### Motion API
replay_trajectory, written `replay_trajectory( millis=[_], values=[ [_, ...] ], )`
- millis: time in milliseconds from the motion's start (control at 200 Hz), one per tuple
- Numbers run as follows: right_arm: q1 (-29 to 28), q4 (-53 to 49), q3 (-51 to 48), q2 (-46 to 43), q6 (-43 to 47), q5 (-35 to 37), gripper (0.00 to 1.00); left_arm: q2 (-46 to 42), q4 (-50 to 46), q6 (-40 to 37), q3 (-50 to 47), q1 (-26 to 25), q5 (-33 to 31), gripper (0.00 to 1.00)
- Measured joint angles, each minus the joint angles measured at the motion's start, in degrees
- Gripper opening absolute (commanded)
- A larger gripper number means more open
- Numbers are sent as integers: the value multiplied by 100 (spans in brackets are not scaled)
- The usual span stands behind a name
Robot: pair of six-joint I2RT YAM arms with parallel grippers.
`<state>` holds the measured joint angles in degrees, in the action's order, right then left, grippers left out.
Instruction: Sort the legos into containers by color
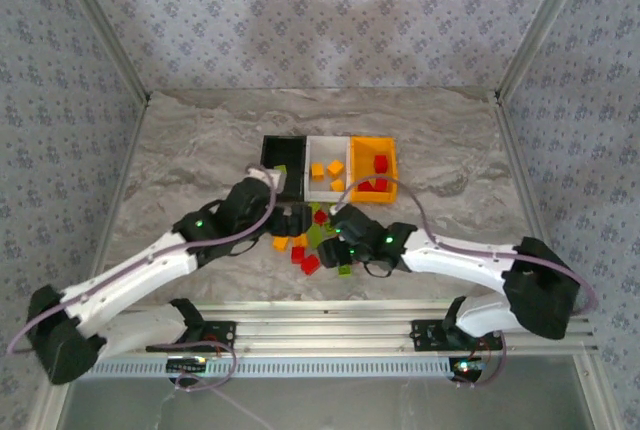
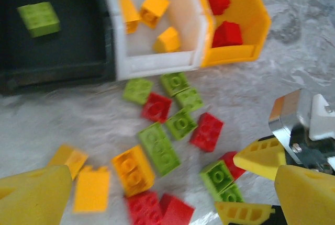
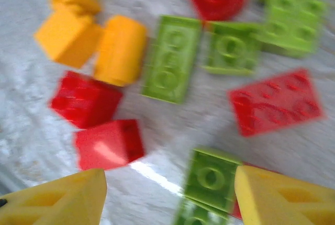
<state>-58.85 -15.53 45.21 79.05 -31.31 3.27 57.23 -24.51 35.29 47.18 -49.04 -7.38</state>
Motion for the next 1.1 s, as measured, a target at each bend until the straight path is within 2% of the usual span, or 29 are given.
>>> replay_trajectory(
  millis=[185, 325, 555, 889, 1099],
  values=[
    [-435, 31, 693, 905, 251, 131, 68, -1115, -728, 208, -352, 234, -575, 100],
    [-579, -85, 949, 1508, 334, 289, 68, -1388, -1147, 299, -393, 437, -876, 100],
    [-780, -321, 1215, 2083, 376, 511, 64, -1681, -1447, 411, -568, 492, -1204, 100],
    [-833, -315, 1248, 2103, 463, 396, 38, -1825, -1473, 452, -654, 518, -1373, 100],
    [-809, -442, 905, 1119, 455, 208, 37, -1976, -1388, 448, -837, 518, -1412, 100]
  ],
)
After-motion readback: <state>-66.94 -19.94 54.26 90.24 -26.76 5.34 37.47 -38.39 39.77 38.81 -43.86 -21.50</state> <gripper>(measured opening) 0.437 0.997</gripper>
